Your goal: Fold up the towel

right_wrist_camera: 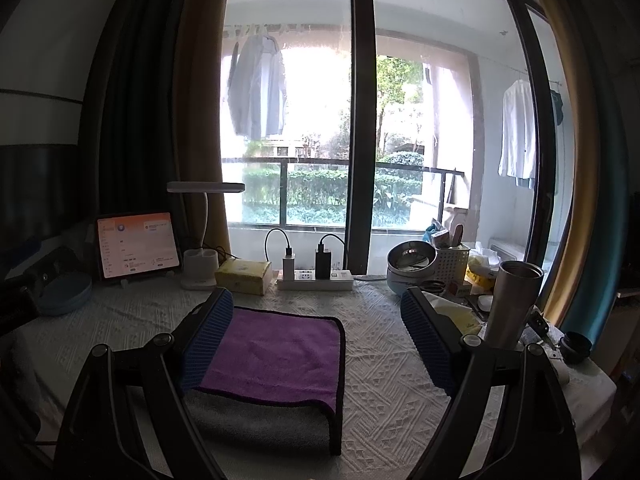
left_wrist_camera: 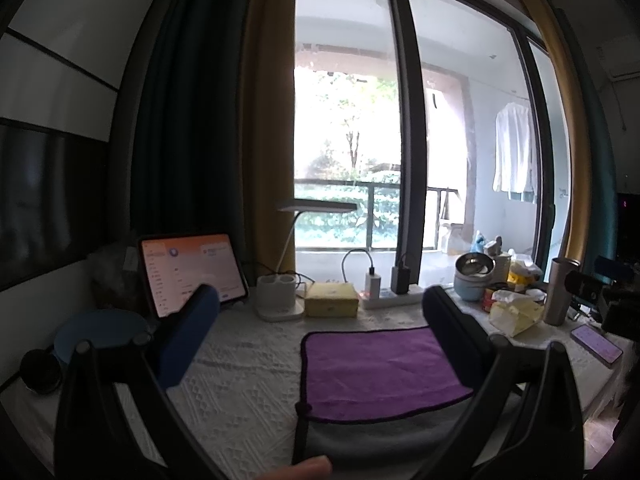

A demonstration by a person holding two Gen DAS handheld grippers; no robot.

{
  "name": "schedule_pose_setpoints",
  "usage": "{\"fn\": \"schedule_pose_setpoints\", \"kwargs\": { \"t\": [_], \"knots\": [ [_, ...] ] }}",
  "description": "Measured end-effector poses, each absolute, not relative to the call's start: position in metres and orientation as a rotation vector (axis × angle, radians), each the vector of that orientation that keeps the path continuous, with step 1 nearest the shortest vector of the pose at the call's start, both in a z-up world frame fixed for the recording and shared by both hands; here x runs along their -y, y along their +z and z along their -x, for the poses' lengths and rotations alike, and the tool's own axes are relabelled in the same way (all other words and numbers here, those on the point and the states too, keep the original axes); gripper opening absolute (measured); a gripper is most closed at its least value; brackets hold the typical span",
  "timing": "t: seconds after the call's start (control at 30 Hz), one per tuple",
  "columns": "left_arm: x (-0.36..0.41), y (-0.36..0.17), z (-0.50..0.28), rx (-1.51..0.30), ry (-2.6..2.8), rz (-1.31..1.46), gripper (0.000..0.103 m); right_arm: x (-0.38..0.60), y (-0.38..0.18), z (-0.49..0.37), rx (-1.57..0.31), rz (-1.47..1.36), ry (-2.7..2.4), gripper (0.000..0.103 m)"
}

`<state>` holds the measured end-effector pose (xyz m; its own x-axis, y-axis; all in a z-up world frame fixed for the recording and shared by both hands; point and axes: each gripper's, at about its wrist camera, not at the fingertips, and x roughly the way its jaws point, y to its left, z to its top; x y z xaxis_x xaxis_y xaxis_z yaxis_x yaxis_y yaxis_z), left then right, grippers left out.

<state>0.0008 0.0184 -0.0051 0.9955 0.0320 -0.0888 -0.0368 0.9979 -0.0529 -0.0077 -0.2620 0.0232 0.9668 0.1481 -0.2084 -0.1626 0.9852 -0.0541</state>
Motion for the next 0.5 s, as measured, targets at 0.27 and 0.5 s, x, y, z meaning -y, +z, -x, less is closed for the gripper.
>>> {"fn": "schedule_pose_setpoints", "kwargs": {
  "t": [0.27, 0.5],
  "knots": [
    [-0.0202, -0.0048, -0.0009, -0.091, 0.031, 0.055, 0.103, 0.2621, 0.0231, 0.0080, -0.206, 0.071, 0.158, 0.088],
    [-0.0208, -0.0047, -0.0011, -0.091, 0.031, 0.059, 0.103, 0.2620, 0.0215, 0.0071, -0.211, 0.069, 0.159, 0.088]
  ]
}}
